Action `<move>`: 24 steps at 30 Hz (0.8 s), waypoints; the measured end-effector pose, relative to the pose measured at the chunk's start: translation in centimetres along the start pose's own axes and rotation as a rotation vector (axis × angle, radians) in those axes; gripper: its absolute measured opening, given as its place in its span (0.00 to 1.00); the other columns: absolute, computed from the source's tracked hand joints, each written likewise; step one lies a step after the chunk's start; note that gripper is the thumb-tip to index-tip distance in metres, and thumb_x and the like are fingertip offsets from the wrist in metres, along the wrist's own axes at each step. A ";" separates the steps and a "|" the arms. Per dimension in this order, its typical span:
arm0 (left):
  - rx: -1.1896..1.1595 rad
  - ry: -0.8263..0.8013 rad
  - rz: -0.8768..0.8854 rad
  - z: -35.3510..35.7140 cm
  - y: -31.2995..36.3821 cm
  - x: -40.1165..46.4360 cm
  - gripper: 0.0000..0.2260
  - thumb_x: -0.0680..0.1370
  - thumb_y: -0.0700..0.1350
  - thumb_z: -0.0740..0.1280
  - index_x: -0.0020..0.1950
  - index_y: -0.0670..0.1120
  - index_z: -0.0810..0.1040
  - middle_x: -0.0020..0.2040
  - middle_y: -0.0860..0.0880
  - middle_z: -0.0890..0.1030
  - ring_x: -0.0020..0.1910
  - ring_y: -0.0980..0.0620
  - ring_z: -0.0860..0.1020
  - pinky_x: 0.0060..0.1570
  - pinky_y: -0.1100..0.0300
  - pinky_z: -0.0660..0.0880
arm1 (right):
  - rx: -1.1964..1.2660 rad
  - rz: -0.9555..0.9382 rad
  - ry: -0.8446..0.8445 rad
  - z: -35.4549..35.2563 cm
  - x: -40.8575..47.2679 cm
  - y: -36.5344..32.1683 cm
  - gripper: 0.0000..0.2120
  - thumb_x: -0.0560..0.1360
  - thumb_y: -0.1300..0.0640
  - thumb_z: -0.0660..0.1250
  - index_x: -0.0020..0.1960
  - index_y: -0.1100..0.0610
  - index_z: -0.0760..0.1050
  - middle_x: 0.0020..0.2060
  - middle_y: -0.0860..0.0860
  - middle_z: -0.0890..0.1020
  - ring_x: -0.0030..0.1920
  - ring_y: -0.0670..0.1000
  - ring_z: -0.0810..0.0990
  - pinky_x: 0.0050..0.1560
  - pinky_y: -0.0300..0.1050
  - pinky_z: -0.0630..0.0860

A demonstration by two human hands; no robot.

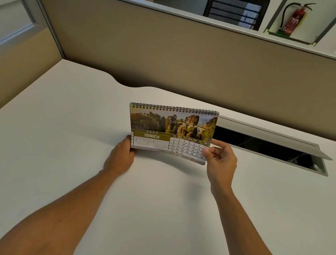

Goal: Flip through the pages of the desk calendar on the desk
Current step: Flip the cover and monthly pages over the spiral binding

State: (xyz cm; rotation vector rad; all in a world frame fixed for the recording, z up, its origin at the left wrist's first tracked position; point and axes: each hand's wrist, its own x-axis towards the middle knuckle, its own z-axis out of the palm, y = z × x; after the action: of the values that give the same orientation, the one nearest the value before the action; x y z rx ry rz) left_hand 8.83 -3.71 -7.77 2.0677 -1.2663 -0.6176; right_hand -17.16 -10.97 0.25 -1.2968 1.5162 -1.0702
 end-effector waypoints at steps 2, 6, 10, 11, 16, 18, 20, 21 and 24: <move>-0.020 -0.004 -0.001 -0.2 0.0 -0.1 0.15 0.76 0.44 0.64 0.62 0.51 0.69 0.59 0.45 0.79 0.56 0.41 0.78 0.51 0.46 0.77 | -0.004 0.005 0.011 -0.3 0.1 0.2 0.10 0.76 0.58 0.69 0.56 0.52 0.76 0.47 0.52 0.84 0.50 0.51 0.84 0.47 0.45 0.83; -0.071 0.005 0.016 -0.3 -0.2 -0.5 0.16 0.74 0.54 0.68 0.61 0.54 0.71 0.58 0.47 0.80 0.54 0.44 0.79 0.50 0.47 0.76 | -0.037 -0.025 0.005 -1.0 -0.1 0.1 0.01 0.77 0.56 0.68 0.48 0.52 0.77 0.46 0.50 0.84 0.48 0.51 0.84 0.43 0.38 0.81; -0.136 -0.012 -0.043 -0.4 0.3 -0.2 0.24 0.69 0.69 0.59 0.57 0.55 0.73 0.56 0.48 0.81 0.53 0.45 0.79 0.52 0.46 0.74 | 0.018 -0.013 -0.026 -2.0 -0.5 -1.0 0.08 0.77 0.52 0.67 0.40 0.53 0.78 0.46 0.51 0.84 0.48 0.50 0.82 0.41 0.34 0.76; -0.158 -0.018 -0.068 -0.3 0.1 -0.3 0.26 0.67 0.72 0.58 0.55 0.55 0.73 0.55 0.48 0.81 0.52 0.46 0.79 0.53 0.44 0.74 | 0.058 -0.012 -0.056 -2.3 -0.6 -1.6 0.09 0.78 0.53 0.66 0.40 0.53 0.79 0.46 0.52 0.85 0.48 0.49 0.82 0.41 0.33 0.76; -0.085 0.017 -0.204 0.3 -1.1 -0.6 0.20 0.76 0.49 0.65 0.67 0.46 0.70 0.65 0.43 0.75 0.62 0.42 0.73 0.58 0.49 0.70 | 0.423 0.001 -0.336 -3.7 -0.2 -5.5 0.17 0.80 0.50 0.60 0.48 0.61 0.81 0.45 0.56 0.86 0.49 0.54 0.83 0.54 0.49 0.78; 0.008 0.039 -0.046 0.4 -0.8 -0.2 0.17 0.79 0.47 0.62 0.67 0.44 0.69 0.64 0.41 0.75 0.61 0.40 0.74 0.56 0.48 0.72 | 0.564 -0.013 -0.397 -3.7 0.2 -7.3 0.20 0.80 0.48 0.59 0.52 0.62 0.81 0.50 0.58 0.84 0.53 0.55 0.82 0.60 0.55 0.75; 0.024 0.030 0.030 0.0 -0.3 0.0 0.14 0.79 0.48 0.61 0.63 0.46 0.68 0.61 0.42 0.78 0.57 0.40 0.76 0.50 0.52 0.73 | 0.621 -0.076 -0.466 -3.1 0.6 -9.0 0.24 0.80 0.43 0.54 0.51 0.58 0.82 0.56 0.56 0.83 0.61 0.53 0.79 0.65 0.57 0.70; 0.016 0.031 0.038 -0.1 -0.3 0.0 0.13 0.79 0.48 0.61 0.63 0.47 0.68 0.60 0.42 0.78 0.56 0.41 0.77 0.49 0.53 0.72 | 0.606 -0.121 -0.500 -3.0 0.8 -9.7 0.27 0.79 0.39 0.51 0.51 0.55 0.83 0.61 0.54 0.81 0.66 0.51 0.76 0.68 0.56 0.68; -0.022 0.030 0.048 0.1 -0.3 -0.1 0.14 0.79 0.47 0.61 0.64 0.49 0.68 0.62 0.44 0.78 0.57 0.42 0.76 0.52 0.53 0.73 | 0.351 -0.233 -0.526 -2.7 1.6 -11.0 0.34 0.72 0.29 0.48 0.60 0.47 0.79 0.73 0.47 0.70 0.73 0.44 0.65 0.70 0.45 0.63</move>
State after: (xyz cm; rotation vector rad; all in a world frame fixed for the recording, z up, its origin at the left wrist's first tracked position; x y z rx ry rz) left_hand 8.95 -3.54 -8.02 2.0151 -1.2830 -0.5745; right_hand -16.96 -13.40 11.40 -1.3828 0.7647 -0.9815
